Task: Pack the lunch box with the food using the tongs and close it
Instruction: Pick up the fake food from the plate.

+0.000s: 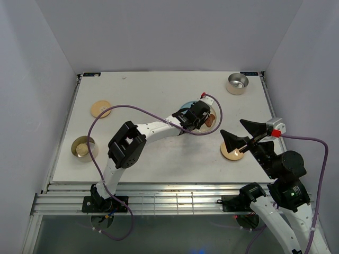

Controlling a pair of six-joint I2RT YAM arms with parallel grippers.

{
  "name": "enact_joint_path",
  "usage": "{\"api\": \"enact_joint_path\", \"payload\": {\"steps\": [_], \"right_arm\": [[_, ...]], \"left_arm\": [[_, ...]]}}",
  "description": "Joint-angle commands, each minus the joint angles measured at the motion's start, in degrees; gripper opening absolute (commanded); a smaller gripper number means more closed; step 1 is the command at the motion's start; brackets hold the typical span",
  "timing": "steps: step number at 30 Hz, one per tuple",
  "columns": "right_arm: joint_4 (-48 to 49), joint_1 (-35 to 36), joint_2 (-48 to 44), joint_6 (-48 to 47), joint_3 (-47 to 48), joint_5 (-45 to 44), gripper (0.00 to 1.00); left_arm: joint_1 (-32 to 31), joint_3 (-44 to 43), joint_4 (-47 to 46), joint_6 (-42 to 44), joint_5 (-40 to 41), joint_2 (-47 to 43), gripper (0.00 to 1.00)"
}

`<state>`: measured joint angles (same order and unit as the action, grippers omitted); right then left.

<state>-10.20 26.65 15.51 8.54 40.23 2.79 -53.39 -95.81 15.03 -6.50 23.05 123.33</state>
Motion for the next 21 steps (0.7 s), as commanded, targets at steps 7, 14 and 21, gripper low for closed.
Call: {"api": "enact_joint_path", "payload": {"steps": [7, 14, 21], "right_arm": [[2.46, 0.15, 1.72, -0.89, 1.61, -0.24, 0.99], [2.46, 0.15, 1.89, -0.98, 1.78, -0.50, 0.99], [2.20, 0.15, 2.16, -0.98, 1.87, -0.24, 0.99]], "left_arm": [[0.12, -1.22, 0.53, -1.67, 4.99, -7.05, 0.47], [0.12, -2.54, 3.25, -3.95, 8.50, -10.12, 0.47], [0.91, -2.98, 12.55, -7.82, 14.39, -14.33, 0.47]]}}
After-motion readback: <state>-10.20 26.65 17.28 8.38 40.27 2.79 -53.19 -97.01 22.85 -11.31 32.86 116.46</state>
